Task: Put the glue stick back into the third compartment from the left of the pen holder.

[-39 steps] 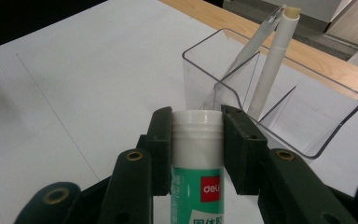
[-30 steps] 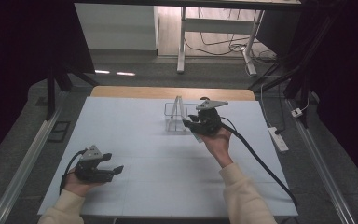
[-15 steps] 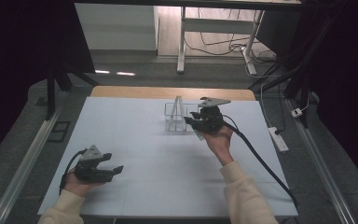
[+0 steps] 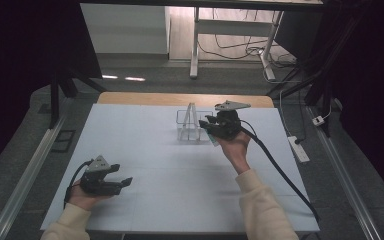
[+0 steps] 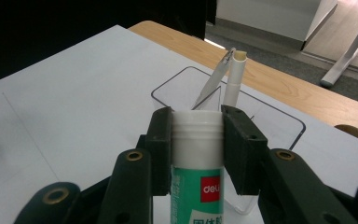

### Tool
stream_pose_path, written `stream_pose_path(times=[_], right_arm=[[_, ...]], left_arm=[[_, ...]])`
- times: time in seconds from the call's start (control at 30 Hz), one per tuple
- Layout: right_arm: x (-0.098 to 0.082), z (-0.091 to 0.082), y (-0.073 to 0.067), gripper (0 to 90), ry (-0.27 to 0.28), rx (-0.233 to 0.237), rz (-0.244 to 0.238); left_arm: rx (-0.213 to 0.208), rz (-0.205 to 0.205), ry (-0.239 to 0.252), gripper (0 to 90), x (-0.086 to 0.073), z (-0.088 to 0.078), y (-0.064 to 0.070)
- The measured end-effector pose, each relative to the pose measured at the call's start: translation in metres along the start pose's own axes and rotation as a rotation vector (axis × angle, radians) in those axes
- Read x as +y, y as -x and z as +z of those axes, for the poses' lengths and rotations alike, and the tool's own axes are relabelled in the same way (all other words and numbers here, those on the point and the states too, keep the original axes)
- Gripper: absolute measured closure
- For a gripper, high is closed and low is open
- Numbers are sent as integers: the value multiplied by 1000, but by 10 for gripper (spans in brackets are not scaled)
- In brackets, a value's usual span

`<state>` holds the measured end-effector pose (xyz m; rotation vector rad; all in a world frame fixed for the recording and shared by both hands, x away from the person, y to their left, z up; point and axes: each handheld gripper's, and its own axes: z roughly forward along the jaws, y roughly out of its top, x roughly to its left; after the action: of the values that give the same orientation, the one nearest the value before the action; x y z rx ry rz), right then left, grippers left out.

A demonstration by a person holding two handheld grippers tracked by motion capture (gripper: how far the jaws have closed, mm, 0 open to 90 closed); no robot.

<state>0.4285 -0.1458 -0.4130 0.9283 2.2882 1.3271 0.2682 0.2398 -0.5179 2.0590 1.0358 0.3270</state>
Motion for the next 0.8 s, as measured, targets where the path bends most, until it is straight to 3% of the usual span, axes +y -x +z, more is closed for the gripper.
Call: stream_pose_path(times=[0.8], right_arm=[[18, 4, 16, 646, 46, -43, 36]], left_arm=[[-3, -1, 2, 264, 0, 0, -1]])
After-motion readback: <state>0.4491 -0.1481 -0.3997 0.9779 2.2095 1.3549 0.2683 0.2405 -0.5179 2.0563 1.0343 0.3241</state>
